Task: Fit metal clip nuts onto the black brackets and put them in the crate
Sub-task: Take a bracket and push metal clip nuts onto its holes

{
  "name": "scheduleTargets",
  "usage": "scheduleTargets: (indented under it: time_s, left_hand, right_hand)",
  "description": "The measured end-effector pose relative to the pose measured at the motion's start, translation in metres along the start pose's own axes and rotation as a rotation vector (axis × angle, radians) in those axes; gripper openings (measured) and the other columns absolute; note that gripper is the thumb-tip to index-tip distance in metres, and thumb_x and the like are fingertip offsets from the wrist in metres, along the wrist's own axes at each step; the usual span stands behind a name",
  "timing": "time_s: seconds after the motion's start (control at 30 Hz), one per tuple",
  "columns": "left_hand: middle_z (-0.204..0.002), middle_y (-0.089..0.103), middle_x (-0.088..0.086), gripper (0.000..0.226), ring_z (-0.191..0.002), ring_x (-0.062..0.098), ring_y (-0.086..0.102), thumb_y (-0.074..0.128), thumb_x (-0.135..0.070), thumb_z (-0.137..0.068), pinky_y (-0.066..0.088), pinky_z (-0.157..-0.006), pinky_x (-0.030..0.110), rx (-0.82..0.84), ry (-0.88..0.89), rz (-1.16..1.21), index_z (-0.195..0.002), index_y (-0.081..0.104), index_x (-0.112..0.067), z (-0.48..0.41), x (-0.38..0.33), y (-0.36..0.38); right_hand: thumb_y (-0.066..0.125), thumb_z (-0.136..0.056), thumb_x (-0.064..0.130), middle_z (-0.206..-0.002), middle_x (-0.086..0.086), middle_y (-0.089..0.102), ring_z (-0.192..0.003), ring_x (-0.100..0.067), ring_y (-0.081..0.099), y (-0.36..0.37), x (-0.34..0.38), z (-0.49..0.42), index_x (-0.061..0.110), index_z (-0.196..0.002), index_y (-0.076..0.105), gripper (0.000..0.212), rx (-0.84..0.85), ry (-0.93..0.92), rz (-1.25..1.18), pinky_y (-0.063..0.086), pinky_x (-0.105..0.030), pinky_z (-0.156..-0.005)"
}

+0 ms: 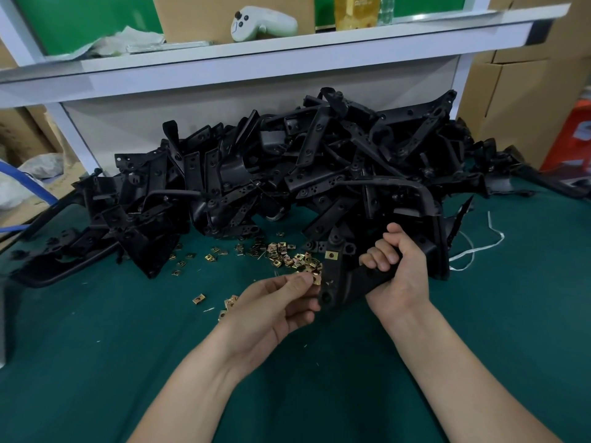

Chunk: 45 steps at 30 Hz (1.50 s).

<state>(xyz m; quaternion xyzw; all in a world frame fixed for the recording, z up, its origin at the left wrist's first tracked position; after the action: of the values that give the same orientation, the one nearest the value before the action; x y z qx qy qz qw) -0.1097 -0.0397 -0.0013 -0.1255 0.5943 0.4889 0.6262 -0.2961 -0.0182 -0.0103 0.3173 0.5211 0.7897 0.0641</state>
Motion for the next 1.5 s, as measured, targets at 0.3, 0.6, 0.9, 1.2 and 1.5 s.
scheduleTargets:
  time_s: [0.3,0.6,0.9,1.2,1.5]
  left_hand:
    - [-0.094,0.069,0.014,0.031,-0.071,0.014,0.063,0.073,-0.019,-0.085,0.057,-0.066,0.024,-0.024,-0.023,0.043,-0.107,0.07,0.003,-0.003,0.005,0.002]
    - [-0.094,0.068,0.013,0.045,-0.073,0.014,0.062,0.071,-0.02,-0.086,0.056,-0.067,0.024,-0.017,-0.018,0.012,-0.119,0.064,0.01,-0.003,0.007,0.002]
    - [-0.088,0.068,0.01,0.028,-0.073,0.013,0.064,0.074,-0.021,-0.081,0.057,-0.071,0.024,-0.029,0.003,-0.039,-0.101,0.071,-0.002,-0.003,0.007,0.001]
    - [-0.073,0.062,-0.003,0.012,-0.065,0.004,0.059,0.064,-0.014,-0.097,0.055,-0.069,0.021,-0.221,0.119,-0.076,-0.092,0.072,-0.006,-0.002,0.019,0.013]
    - [-0.07,0.064,-0.014,0.017,-0.067,0.001,0.059,0.064,-0.03,-0.097,0.051,-0.066,0.019,-0.308,0.231,-0.292,-0.099,0.068,-0.015,0.002,0.021,0.024]
  right_hand:
    - [0.05,-0.09,0.005,-0.051,0.009,0.031,-0.042,-0.008,0.027,0.0,0.001,0.001,0.02,-0.08,0.063,0.022,-0.011,-0.015,0.012,0.034,-0.022,-0.043]
    - [0.049,-0.09,0.006,-0.05,0.009,0.031,-0.042,-0.008,0.027,0.0,0.001,0.002,0.02,-0.079,0.063,0.022,-0.02,-0.04,0.047,0.033,-0.021,-0.044]
    - [0.05,-0.088,0.005,-0.049,0.008,0.031,-0.041,-0.008,0.028,-0.004,0.001,0.0,0.02,-0.076,0.065,0.025,-0.072,-0.076,0.066,0.034,-0.022,-0.044]
    - [0.048,-0.086,0.004,-0.047,0.007,0.031,-0.04,-0.009,0.028,-0.007,0.002,0.0,0.018,-0.074,0.066,0.026,-0.155,-0.219,0.147,0.033,-0.022,-0.04]
    - [0.049,-0.087,0.004,-0.048,0.007,0.032,-0.04,-0.009,0.028,-0.009,0.004,0.001,0.017,-0.076,0.066,0.024,-0.2,-0.207,0.055,0.033,-0.023,-0.041]
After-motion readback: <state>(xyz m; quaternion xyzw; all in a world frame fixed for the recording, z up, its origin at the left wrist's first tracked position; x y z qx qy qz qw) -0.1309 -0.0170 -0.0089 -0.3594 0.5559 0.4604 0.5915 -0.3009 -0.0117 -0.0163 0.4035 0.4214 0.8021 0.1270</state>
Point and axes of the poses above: each hand's wrist, its own z-axis away from the middle knuckle, its own y-axis out of the palm, x = y × z, the point moved 4 cm from there along -z, towards the middle knuckle
